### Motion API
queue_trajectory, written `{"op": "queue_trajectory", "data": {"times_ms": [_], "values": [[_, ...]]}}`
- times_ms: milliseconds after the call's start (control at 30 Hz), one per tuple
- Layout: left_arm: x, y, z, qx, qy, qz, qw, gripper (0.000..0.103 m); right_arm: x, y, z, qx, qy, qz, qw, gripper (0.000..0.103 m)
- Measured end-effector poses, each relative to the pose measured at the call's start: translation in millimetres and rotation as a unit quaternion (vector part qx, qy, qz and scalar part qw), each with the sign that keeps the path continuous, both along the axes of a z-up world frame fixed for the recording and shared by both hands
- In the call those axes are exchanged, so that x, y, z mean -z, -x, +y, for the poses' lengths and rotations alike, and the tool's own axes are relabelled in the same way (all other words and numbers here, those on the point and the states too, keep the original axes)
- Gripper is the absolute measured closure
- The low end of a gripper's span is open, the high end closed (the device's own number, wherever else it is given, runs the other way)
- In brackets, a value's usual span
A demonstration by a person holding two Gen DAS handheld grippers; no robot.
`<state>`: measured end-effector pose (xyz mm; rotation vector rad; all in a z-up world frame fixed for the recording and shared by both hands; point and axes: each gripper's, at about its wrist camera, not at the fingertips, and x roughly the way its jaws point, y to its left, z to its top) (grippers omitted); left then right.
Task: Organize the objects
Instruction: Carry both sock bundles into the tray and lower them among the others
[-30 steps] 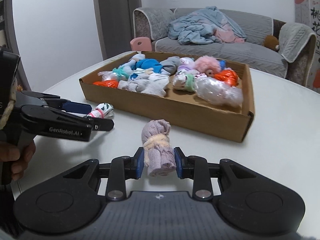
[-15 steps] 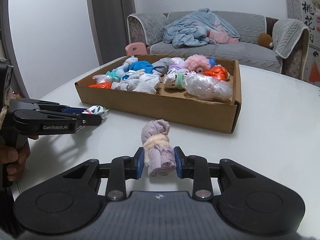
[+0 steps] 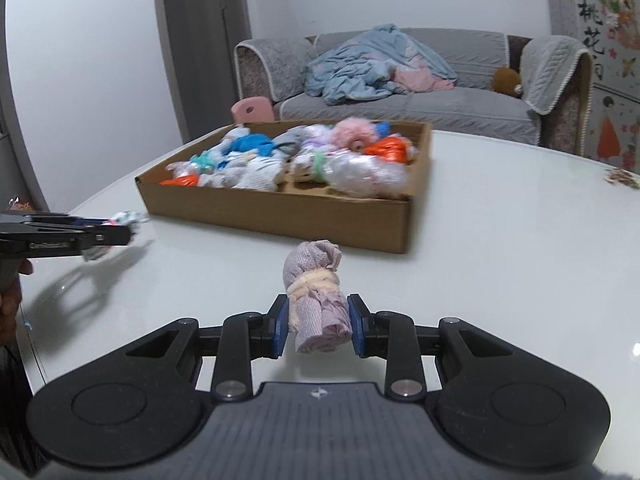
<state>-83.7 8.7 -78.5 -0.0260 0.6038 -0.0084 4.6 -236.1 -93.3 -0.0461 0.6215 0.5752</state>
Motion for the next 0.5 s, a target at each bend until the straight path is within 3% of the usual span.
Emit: {"op": "queue_trajectory", "data": {"times_ms": [267, 500], "values": [[-48, -21, -4, 0.027, -0.020, -0.038, 0.9987, 0.070, -39, -22, -41, 0.037, 0.001, -0.031, 0.999, 0.075], [-99, -59, -28, 0.076, -0.044, -0.071, 0.9935, 0.069, -85, -53, -45, 0.025, 0.010, -0.072, 0.997, 0.075]]}}
